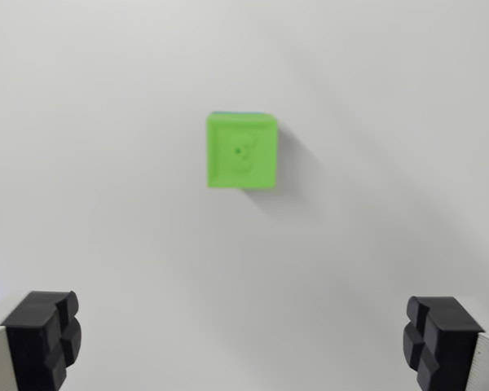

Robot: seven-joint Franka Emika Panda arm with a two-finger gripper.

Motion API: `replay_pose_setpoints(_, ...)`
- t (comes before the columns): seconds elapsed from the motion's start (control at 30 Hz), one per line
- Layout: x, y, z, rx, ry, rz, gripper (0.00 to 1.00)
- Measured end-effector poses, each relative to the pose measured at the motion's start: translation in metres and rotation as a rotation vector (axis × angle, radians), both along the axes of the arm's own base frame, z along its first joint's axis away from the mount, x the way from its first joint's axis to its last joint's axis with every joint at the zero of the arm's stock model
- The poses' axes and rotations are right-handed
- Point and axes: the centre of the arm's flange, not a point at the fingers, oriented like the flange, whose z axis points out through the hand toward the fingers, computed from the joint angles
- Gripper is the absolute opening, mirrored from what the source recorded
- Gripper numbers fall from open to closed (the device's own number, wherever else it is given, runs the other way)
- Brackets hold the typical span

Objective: Stack cube

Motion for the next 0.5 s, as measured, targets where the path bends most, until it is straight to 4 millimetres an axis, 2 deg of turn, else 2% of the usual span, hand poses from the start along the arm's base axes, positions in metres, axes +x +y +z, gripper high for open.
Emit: replay_pose_setpoints(0.5,0.000,0.000,0.034,0.001,0.000,0.000,1.00)
